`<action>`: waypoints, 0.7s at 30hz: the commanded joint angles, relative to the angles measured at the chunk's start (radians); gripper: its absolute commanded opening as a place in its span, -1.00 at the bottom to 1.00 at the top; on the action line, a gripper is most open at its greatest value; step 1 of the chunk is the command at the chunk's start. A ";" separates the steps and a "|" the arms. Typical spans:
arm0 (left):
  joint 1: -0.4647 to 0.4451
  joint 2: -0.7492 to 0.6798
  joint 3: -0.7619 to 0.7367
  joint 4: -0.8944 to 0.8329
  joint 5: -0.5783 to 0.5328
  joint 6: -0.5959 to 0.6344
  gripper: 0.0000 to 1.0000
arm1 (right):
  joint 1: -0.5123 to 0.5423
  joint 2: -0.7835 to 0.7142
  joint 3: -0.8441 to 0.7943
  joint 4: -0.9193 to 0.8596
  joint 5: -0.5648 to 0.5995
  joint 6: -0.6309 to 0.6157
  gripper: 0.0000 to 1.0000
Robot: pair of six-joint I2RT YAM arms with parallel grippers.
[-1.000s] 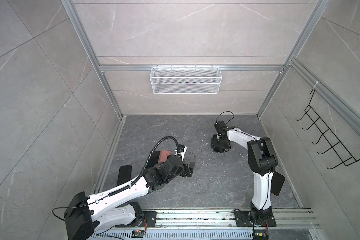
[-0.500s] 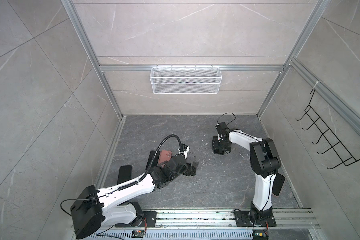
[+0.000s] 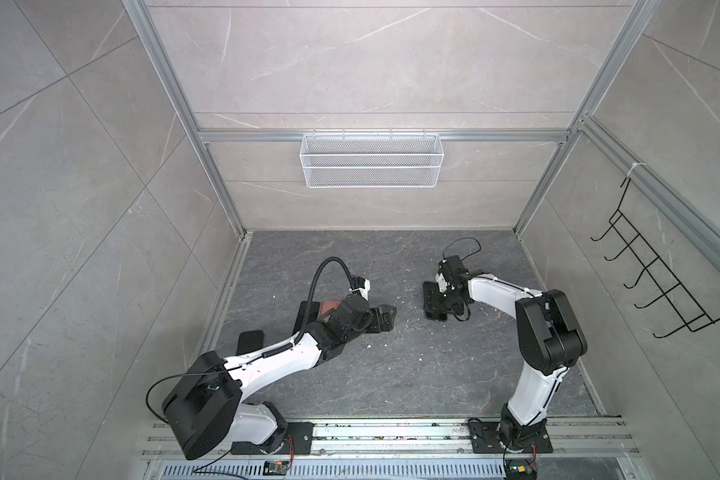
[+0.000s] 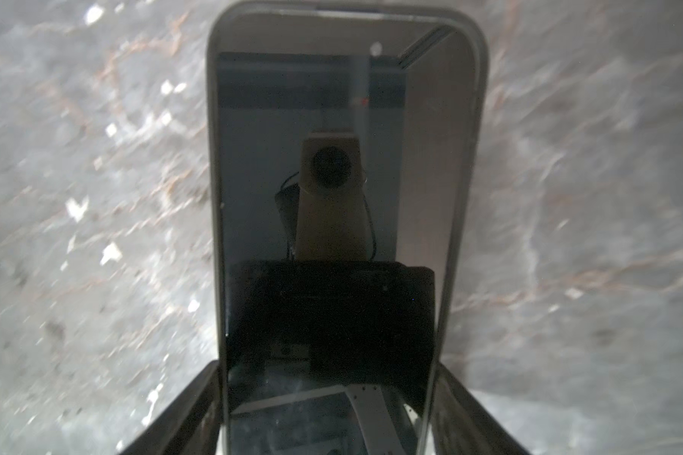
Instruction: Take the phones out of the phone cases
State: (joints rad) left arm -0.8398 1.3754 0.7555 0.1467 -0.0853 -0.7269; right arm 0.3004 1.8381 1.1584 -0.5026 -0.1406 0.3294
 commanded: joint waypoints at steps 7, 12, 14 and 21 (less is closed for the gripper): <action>0.057 0.114 0.044 0.171 0.152 -0.131 0.95 | 0.106 -0.165 -0.140 0.156 -0.120 0.046 -0.65; 0.072 0.172 0.053 0.229 0.201 -0.170 0.84 | 0.184 -0.213 -0.178 0.187 -0.127 0.045 -0.67; 0.080 0.200 0.057 0.241 0.214 -0.193 0.83 | 0.209 -0.220 -0.185 0.193 -0.125 0.049 -0.67; 0.090 0.277 0.061 0.277 0.228 -0.261 0.83 | 0.250 -0.234 -0.215 0.230 -0.143 0.066 -0.70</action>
State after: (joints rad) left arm -0.7567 1.6348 0.7860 0.3576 0.1165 -0.9424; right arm 0.5373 1.6466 0.9546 -0.3275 -0.2623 0.3744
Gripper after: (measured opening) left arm 0.915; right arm 0.759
